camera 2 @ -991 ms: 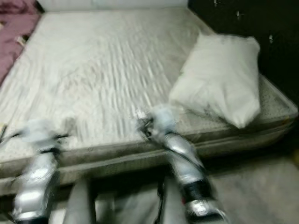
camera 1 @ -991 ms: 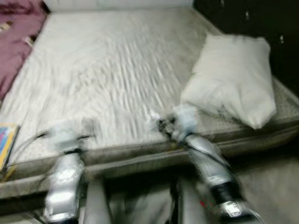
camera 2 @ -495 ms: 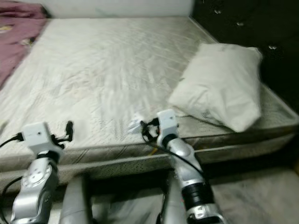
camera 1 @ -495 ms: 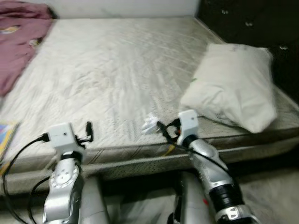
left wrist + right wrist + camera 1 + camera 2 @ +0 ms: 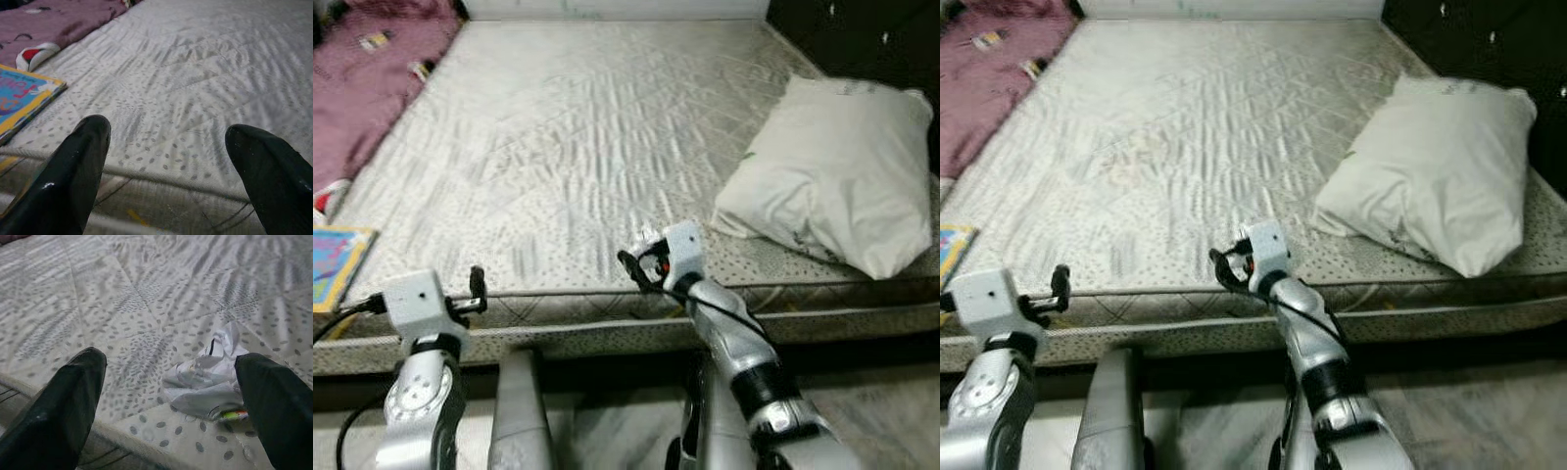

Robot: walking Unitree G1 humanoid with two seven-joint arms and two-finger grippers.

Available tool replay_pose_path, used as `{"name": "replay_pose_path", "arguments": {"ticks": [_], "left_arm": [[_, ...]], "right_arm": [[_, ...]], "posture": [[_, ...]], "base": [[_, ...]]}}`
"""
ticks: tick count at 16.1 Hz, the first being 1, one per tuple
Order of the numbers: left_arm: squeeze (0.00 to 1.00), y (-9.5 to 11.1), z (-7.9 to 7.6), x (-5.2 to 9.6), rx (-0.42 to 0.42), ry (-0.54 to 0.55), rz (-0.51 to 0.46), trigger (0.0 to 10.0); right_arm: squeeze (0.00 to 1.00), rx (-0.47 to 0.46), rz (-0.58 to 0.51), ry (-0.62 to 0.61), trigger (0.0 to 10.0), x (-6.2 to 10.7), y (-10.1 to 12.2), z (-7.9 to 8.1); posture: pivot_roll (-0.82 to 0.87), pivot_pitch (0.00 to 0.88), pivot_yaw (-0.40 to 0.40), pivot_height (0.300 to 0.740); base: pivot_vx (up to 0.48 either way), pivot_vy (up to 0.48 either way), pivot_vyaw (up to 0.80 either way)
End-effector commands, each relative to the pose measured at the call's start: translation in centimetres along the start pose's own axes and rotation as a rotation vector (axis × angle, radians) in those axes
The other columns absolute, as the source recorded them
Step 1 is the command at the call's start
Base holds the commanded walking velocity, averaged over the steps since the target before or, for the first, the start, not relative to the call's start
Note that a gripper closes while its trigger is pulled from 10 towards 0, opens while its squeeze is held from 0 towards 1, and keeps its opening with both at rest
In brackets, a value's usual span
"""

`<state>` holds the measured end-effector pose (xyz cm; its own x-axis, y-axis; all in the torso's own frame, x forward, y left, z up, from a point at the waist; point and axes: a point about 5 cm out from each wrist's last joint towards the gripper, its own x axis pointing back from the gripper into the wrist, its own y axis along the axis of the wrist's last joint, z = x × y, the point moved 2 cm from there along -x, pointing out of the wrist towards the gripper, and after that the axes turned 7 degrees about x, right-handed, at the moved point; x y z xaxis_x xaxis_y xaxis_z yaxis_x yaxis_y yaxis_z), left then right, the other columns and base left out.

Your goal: Clean up the room

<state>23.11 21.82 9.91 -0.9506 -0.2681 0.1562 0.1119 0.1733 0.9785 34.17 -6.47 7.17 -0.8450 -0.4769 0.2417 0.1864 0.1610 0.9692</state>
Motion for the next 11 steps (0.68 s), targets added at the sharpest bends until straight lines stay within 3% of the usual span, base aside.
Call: {"name": "replay_pose_path", "arguments": {"ticks": [1, 5, 11], "left_arm": [[0.0, 0.4, 0.4, 0.3, -0.008, 0.018, -0.002, 10.0], [0.0, 0.5, -0.2, 0.6, -0.001, 0.005, 0.01, 10.0], [0.0, 0.8, -0.7, 0.7, 0.007, 0.009, 0.001, 10.0]], "right_arm": [[0.0, 0.007, -0.022, -0.004, 10.0, -0.4, 0.6, 0.0], [0.0, -0.006, -0.045, -0.039, 10.0, -1.1, 1.1, -0.5], [0.0, 0.036, -0.071, -0.122, 10.0, -2.1, 2.0, -1.2]], "posture": [[0.08, 0.102, -0.028, 0.521], [0.09, 0.125, -0.023, 0.487], [0.09, 0.126, -0.043, 0.487]], "base": [[0.0, 0.0, 0.0], [0.0, 0.0, 0.0], [0.0, 0.0, 0.0]]}}
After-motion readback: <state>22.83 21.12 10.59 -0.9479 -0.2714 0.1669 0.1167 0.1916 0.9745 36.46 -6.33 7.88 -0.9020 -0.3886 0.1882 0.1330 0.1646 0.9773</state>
